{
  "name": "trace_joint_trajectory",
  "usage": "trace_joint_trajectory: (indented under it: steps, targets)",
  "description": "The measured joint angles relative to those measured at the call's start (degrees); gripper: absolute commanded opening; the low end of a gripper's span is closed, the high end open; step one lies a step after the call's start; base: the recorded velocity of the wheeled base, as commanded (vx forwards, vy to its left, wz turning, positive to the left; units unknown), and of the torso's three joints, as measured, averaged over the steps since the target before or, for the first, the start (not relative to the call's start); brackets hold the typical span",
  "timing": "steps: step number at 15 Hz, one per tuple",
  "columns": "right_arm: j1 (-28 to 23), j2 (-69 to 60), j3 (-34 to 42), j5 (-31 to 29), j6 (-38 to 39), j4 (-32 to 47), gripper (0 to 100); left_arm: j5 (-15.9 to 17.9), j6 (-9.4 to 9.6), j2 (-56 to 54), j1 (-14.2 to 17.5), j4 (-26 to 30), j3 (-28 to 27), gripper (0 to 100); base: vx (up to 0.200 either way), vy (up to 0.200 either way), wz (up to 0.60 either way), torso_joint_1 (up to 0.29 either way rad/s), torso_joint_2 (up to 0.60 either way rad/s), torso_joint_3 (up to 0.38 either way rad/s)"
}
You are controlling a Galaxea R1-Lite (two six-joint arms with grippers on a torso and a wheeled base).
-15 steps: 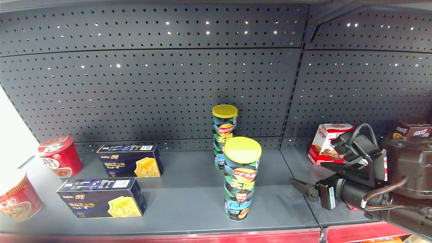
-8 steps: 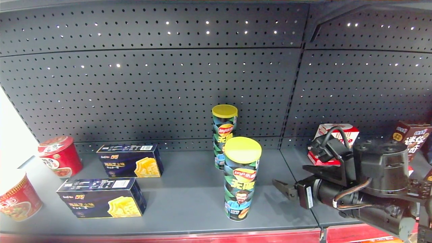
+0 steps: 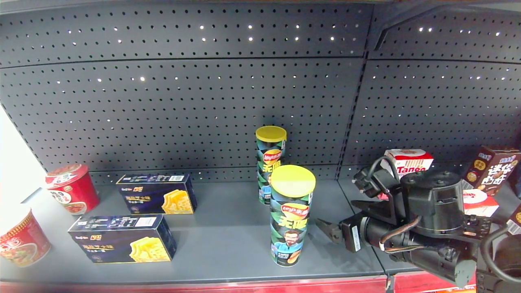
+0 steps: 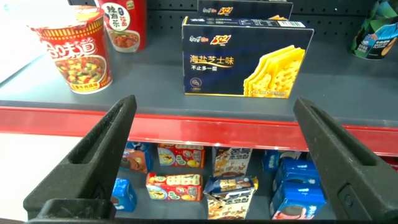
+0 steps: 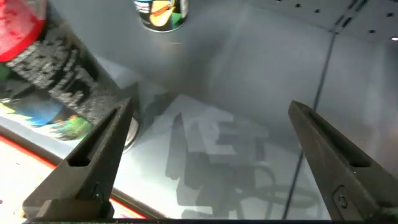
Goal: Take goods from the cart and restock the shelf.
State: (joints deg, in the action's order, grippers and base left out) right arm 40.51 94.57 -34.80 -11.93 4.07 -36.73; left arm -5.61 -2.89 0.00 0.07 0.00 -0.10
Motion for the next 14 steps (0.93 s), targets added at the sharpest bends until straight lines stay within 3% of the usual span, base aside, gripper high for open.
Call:
trace_joint_trajectory:
  steps: [14]
  targets:
    - [2.88,2.86,-2.84,0.0,-0.2,-0.77,100,0.02,0.02,0.0,0.0,0.0,0.0,100,0.0,0.0,0.0,0.0,0.0,0.0]
